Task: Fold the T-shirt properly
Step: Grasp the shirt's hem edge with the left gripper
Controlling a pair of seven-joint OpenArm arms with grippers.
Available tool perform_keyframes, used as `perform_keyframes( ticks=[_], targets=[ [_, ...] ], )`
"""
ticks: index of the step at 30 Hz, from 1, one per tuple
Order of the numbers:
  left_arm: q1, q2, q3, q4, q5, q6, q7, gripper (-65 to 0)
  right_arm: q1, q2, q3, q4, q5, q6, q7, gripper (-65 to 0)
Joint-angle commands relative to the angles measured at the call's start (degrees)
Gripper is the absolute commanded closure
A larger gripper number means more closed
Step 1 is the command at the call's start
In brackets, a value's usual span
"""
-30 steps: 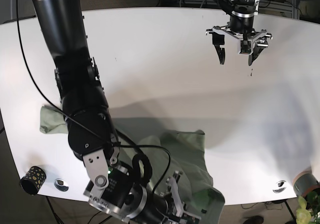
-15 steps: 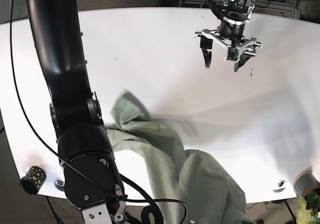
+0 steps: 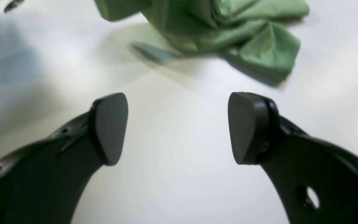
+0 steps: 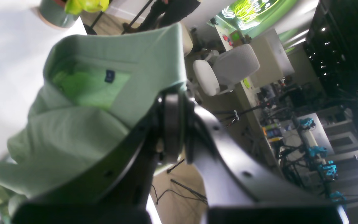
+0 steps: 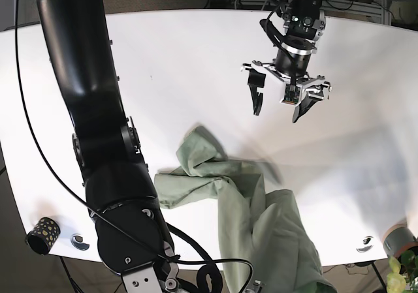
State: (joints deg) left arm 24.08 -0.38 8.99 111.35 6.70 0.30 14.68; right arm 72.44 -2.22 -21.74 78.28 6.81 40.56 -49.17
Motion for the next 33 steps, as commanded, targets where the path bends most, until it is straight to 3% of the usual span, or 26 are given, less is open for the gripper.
perform_keyframes(
  ticks=[1, 9, 14, 20, 25, 33],
  targets=[
    [-2.05, 0.16, 2.48, -0.89, 0.03, -0.43, -1.18, -46.5, 2.36, -0.29, 0.51, 0.71, 0.09, -0.56, 1.39, 0.0],
    [-12.78, 0.25, 8.02, -10.65, -0.06, -0.69, 2.60, -46.5, 2.36, 0.06, 0.59, 0.71, 0.09, -0.56, 1.39, 0.0],
    [-18.84, 0.78, 8.98, -17.50, -0.41, -7.46, 2.60, -46.5, 2.36, 0.24, 0.59, 0.88, 0.09, -0.56, 1.30, 0.0],
    [-26.14, 2.18, 9.07, -26.03, -5.51, -11.42, 2.60, -46.5, 2.36, 1.21, 0.59, 0.97, 0.09, -0.56, 1.30, 0.0],
    [-32.12, 3.68, 9.07, -34.30, -8.50, -12.03, 2.60, -46.4, 2.36, 1.30, 0.59, 0.97, 0.09, -0.56, 1.30, 0.0],
    [-39.15, 6.76, 11.53, -44.76, -8.59, -12.12, 2.51, -46.4, 2.36, 1.38, 0.95, 0.97, 0.09, -0.56, 1.30, 0.0]
  ],
)
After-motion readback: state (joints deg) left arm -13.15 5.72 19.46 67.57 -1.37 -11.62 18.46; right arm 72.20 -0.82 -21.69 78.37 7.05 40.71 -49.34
